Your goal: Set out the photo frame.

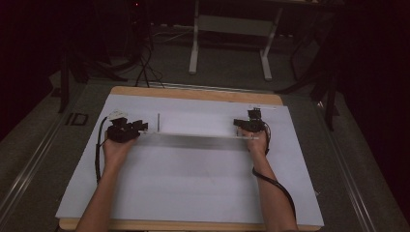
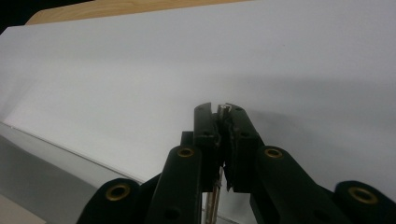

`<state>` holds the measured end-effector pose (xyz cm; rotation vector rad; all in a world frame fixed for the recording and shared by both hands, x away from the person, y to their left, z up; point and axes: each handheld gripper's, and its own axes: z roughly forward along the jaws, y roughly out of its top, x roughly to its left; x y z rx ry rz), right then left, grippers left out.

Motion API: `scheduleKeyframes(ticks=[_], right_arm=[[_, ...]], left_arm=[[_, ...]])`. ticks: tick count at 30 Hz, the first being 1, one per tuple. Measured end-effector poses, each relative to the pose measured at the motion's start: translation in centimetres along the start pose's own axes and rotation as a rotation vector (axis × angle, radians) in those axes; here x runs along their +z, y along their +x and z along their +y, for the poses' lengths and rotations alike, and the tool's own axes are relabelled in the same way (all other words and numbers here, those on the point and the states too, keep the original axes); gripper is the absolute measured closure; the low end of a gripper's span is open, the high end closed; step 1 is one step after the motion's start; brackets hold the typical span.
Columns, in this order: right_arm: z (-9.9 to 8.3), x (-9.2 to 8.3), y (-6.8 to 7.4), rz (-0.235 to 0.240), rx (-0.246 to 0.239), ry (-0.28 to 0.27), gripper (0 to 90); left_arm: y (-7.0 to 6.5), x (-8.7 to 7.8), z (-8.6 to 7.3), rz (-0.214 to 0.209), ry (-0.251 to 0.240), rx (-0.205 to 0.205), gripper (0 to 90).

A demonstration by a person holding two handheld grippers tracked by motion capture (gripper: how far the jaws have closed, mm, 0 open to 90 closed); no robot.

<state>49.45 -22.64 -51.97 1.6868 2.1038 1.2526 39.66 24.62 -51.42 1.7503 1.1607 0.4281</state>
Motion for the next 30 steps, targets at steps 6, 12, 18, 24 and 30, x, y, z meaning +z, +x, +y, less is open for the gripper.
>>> scheduleKeyframes(ticks=[6, 12, 18, 24, 30], right_arm=[[0.0, 0.0, 0.0, 0.003, 0.016, 0.000, 85.0], [0.0, 0.1, 0.0, 0.003, 0.011, 0.001, 84.9], [0.1, 0.1, -0.1, 0.003, 0.013, 0.003, 84.9], [0.1, 0.1, -0.1, 0.004, 0.012, 0.009, 84.7], [0.2, 0.1, -0.1, 0.003, 0.015, 0.015, 84.6]], left_arm=[[-0.9, -0.3, -0.7, -0.021, 0.029, 0.052, 57.5], [-1.3, -0.8, -1.3, -0.076, 0.026, 0.079, 55.9], [-2.5, -1.2, -0.8, -0.101, -0.059, 0.142, 46.4], [-4.0, -1.5, -0.3, -0.109, -0.127, 0.227, 39.5], [-5.4, -1.3, 0.4, -0.130, -0.167, 0.280, 38.9]])
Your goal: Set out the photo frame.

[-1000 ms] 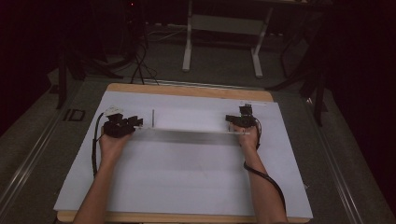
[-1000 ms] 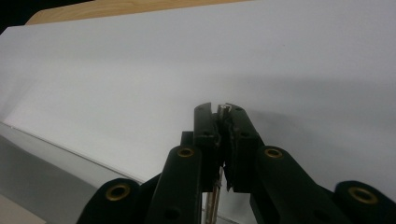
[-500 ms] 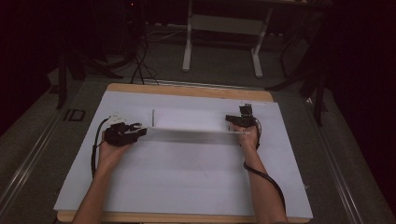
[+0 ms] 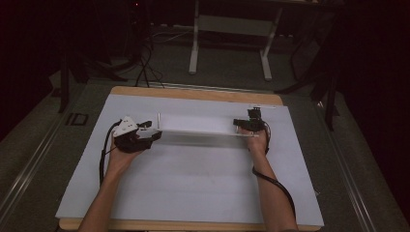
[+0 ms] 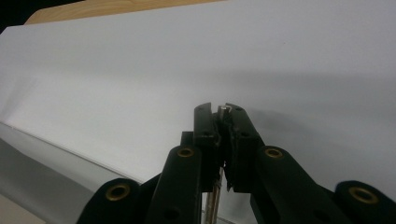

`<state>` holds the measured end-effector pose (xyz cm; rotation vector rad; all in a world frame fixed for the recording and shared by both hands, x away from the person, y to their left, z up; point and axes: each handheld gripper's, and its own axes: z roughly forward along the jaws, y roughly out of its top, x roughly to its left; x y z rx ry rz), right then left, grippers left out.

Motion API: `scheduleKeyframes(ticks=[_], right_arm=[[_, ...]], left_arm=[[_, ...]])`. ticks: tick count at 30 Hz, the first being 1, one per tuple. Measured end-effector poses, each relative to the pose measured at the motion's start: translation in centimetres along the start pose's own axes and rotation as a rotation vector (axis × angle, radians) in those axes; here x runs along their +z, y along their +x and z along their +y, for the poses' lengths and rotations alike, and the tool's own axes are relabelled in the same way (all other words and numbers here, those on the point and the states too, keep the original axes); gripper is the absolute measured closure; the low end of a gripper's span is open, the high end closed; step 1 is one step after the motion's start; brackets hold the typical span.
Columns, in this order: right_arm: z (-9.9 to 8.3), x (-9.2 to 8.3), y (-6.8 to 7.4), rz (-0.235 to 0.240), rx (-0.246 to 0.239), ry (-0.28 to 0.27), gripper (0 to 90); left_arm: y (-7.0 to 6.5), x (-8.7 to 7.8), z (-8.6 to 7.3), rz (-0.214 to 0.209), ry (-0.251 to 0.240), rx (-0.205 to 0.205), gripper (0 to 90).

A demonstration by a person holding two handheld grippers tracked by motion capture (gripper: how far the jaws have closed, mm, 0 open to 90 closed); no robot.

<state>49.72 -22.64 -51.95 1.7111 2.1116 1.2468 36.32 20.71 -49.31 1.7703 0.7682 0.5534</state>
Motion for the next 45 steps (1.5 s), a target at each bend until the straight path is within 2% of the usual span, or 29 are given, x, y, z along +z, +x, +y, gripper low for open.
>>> scheduleKeyframes(ticks=[2, 11, 16, 18, 21, 25, 34, 45], right_arm=[[0.0, 0.0, 0.0, 0.001, 0.001, 0.003, 84.5], [0.2, 0.0, -0.1, -0.002, -0.007, 0.015, 83.0], [0.2, 0.0, -0.2, -0.006, -0.006, 0.015, 77.1], [0.1, -0.1, -0.4, -0.016, 0.001, 0.010, 69.5], [-0.1, -0.2, -0.8, -0.007, 0.012, 0.005, 64.6], [-0.3, -0.4, -1.2, 0.007, 0.003, 0.007, 59.8], [-0.4, -0.9, -1.3, 0.015, -0.031, 0.012, 59.5], [0.4, -2.3, -1.3, 0.015, -0.080, 0.000, 60.0]], left_arm=[[-0.1, 0.2, 0.0, -0.012, -0.013, -0.009, 41.3], [0.2, 0.3, 0.0, -0.005, -0.033, -0.009, 41.4], [0.2, 0.3, 0.0, -0.008, -0.032, -0.011, 41.4], [0.3, 0.4, -0.1, -0.010, -0.032, -0.012, 41.3], [0.3, 0.3, -0.1, -0.012, -0.030, -0.013, 41.4], [0.3, 0.4, 0.0, -0.008, -0.035, -0.019, 41.4], [0.4, 0.5, 0.1, 0.000, -0.033, -0.023, 41.3], [0.4, 0.6, 0.3, 0.012, -0.038, -0.026, 41.4]])
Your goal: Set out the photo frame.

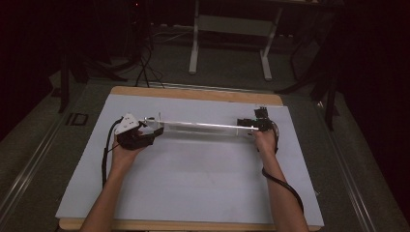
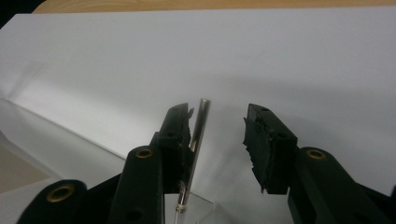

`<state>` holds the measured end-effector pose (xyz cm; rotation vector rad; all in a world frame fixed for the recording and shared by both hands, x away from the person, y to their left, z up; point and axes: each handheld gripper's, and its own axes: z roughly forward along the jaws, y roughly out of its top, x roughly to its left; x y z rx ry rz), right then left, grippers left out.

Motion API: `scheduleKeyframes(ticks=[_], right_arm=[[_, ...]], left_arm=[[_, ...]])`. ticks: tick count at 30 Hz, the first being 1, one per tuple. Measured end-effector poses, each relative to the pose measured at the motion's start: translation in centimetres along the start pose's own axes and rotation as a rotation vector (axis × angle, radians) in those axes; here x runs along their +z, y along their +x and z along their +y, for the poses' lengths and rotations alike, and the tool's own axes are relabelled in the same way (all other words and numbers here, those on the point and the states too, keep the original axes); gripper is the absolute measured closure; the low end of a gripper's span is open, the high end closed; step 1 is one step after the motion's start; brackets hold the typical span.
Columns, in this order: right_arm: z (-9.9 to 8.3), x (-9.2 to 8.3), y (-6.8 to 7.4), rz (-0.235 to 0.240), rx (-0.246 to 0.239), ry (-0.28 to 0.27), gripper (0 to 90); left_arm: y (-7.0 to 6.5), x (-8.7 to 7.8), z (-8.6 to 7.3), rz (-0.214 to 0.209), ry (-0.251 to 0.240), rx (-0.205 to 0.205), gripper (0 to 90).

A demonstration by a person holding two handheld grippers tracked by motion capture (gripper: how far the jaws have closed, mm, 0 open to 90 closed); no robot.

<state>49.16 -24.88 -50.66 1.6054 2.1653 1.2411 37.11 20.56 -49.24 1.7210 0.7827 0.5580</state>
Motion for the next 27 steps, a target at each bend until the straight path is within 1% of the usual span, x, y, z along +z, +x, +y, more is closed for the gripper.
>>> scheduleKeyframes(ticks=[7, 13, 17, 23, 27], right_arm=[[0.5, -0.7, 0.3, 0.005, -0.039, -0.010, 60.0], [0.9, -1.2, 0.9, 0.002, -0.089, -0.014, 60.3], [1.2, -1.5, 1.1, 0.006, -0.104, -0.019, 60.4], [1.7, -2.2, 1.6, 0.013, -0.140, -0.026, 60.6], [1.9, -2.5, 1.8, 0.009, -0.157, -0.028, 61.8]], left_arm=[[0.0, 0.1, 0.1, 0.003, -0.002, -0.004, 41.4], [0.1, 0.1, 0.1, 0.003, 0.001, -0.006, 41.4], [0.1, 0.1, 0.2, 0.003, 0.002, -0.007, 41.4], [0.2, 0.2, 0.3, 0.006, 0.003, -0.011, 41.5], [0.2, 0.3, 0.4, 0.009, -0.002, -0.017, 41.5]])
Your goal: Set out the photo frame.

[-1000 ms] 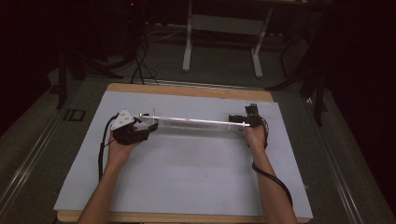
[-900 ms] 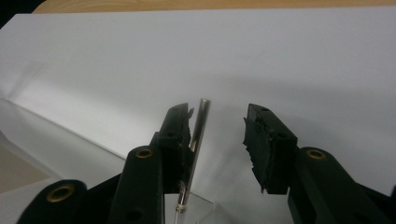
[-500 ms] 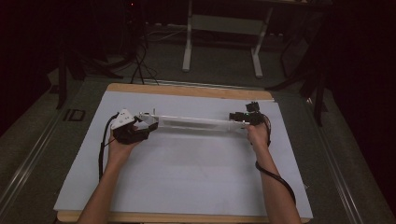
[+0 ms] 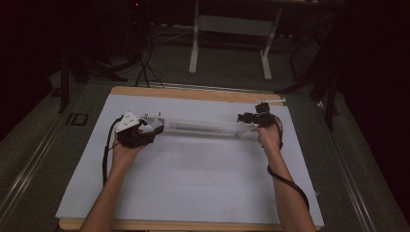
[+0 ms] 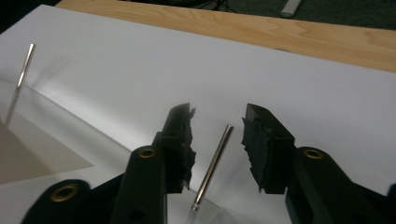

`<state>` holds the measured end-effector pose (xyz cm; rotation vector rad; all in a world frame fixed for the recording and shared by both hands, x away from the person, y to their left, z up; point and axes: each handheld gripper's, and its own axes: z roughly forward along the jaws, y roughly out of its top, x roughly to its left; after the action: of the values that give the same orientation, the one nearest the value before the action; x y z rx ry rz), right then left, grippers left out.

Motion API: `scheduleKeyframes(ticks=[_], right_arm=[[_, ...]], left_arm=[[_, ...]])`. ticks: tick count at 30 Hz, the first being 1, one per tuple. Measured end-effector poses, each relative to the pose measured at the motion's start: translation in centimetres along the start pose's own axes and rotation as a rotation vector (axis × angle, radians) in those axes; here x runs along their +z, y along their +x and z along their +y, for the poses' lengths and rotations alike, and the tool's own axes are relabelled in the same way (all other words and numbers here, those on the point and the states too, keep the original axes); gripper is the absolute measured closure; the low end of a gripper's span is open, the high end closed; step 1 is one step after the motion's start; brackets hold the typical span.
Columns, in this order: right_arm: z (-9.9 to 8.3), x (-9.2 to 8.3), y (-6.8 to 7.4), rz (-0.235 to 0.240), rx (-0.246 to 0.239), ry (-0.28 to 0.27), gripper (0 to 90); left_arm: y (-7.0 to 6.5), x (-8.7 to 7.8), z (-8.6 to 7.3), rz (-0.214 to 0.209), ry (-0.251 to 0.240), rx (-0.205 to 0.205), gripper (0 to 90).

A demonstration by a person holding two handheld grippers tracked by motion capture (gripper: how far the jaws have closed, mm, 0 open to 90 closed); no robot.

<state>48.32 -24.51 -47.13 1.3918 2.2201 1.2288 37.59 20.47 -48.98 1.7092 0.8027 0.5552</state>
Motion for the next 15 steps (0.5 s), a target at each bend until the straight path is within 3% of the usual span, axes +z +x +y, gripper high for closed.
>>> scheduleKeyframes(ticks=[15], right_arm=[[0.8, -1.5, 0.8, 0.004, -0.061, -0.025, 61.9]], left_arm=[[0.5, 0.4, 0.5, 0.007, 0.004, -0.005, 43.3]])
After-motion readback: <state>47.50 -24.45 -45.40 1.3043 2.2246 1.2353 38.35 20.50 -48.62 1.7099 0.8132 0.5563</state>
